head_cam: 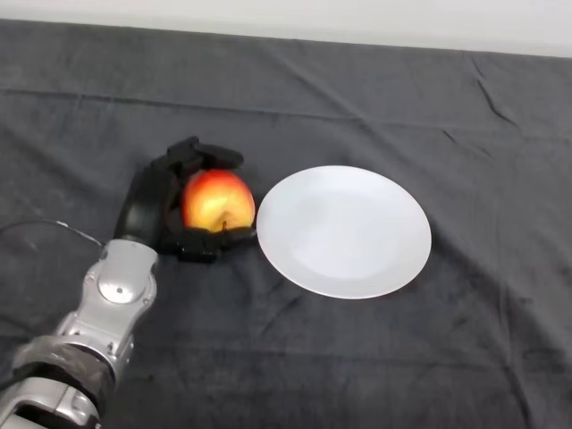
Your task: Move the apple to the plate
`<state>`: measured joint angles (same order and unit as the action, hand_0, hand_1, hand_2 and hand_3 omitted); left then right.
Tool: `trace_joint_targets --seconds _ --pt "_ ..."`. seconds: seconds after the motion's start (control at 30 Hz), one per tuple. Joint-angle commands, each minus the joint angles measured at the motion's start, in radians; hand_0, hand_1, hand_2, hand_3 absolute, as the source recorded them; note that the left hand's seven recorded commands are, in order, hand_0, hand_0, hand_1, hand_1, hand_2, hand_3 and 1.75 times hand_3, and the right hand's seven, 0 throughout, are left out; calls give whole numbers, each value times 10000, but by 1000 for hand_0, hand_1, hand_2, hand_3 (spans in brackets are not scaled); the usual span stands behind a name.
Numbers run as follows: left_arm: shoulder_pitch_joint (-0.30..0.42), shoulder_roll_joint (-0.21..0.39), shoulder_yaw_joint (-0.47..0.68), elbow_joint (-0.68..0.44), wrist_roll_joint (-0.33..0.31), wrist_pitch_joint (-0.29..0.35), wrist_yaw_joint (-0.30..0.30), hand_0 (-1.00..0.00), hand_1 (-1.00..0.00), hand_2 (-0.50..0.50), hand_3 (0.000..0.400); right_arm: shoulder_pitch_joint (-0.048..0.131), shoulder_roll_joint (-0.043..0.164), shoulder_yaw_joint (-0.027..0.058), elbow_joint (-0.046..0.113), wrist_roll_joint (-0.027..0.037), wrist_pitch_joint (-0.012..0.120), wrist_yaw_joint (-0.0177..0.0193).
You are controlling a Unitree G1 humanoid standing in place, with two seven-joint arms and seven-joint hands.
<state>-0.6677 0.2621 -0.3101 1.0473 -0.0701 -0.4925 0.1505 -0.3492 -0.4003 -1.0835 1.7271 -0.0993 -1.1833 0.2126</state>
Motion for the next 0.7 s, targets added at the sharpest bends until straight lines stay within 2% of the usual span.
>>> trace_joint_targets --seconds 0.03,0.3,0.7 --pt "-731 263 -3 -686 -127 149 29 -1000 -1000 0 400 1935 1638 -157 1143 97 727 -142" --pt "-696 159 -17 -1406 133 430 407 -1000 -1000 0 400 1936 1639 -156 1138 98 731 -142" --pt "-1215 -728 -636 -1407 458 889 1066 -1000 -1000 0 400 1936 1640 -152 1136 101 734 -143"
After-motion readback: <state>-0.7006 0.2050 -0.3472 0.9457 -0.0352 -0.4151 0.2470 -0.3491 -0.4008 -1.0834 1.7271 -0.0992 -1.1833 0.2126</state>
